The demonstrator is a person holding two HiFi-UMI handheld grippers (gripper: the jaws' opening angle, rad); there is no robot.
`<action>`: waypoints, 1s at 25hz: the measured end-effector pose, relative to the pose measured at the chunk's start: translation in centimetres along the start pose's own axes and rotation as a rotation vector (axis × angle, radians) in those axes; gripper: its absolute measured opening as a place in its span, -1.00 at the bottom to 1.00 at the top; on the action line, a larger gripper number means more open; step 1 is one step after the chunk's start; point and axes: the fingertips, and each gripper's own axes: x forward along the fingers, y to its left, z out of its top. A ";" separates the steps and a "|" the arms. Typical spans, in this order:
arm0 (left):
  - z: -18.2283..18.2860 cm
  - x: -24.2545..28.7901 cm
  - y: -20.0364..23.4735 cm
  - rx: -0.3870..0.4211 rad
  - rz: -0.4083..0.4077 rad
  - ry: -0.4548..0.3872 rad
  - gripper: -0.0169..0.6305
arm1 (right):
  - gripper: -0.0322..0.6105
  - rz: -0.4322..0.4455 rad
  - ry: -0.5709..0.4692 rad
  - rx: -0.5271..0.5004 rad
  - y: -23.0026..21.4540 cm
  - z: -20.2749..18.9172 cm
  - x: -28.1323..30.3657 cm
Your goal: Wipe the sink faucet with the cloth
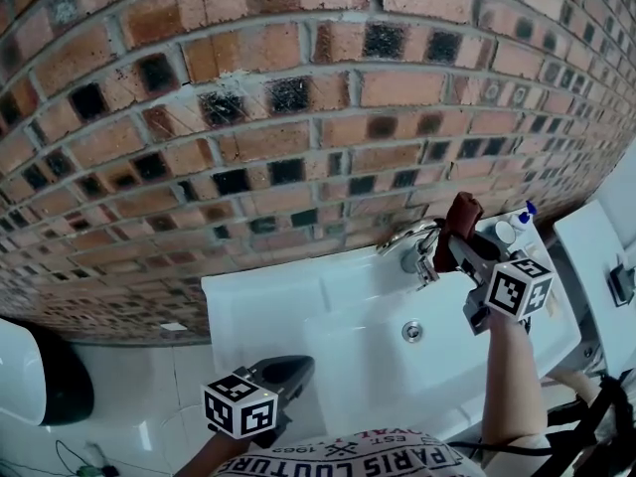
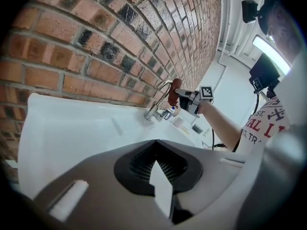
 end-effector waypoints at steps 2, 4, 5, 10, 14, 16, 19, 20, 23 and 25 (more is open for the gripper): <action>0.0 0.2 0.1 -0.001 0.001 0.004 -0.93 | -0.61 -0.013 0.007 0.017 -0.8 -0.8 0.2; -0.1 0.5 0.2 -0.005 0.002 0.010 -0.93 | -0.61 -0.024 0.013 0.041 -1.5 -1.7 0.5; -0.1 0.6 0.2 -0.006 0.002 0.013 -0.93 | -0.61 -0.028 0.016 0.053 -1.8 -2.2 0.7; -0.4 1.3 0.4 -0.009 0.004 0.028 -0.93 | -0.61 -0.048 0.038 0.090 -2.8 -4.3 1.7; -0.7 1.5 0.9 -0.022 0.016 0.034 -0.93 | -0.61 -0.063 0.081 0.102 -3.3 -6.4 2.6; -0.8 1.6 1.0 -0.024 0.017 0.036 -0.93 | -0.61 -0.069 0.102 0.107 -3.6 -7.5 3.0; -0.8 1.7 1.0 -0.028 0.020 0.037 -0.93 | -0.61 -0.076 0.114 0.116 -3.7 -8.5 3.4; -0.8 1.7 1.0 -0.029 0.021 0.038 -0.93 | -0.61 -0.077 0.112 0.118 -3.8 -8.5 3.5; -0.9 1.7 1.1 -0.030 0.023 0.040 -0.93 | -0.61 -0.075 0.110 0.118 -3.8 -8.6 3.6; -1.0 1.7 1.0 -0.028 0.023 0.042 -0.93 | -0.61 -0.075 0.113 0.114 -3.8 -8.6 3.6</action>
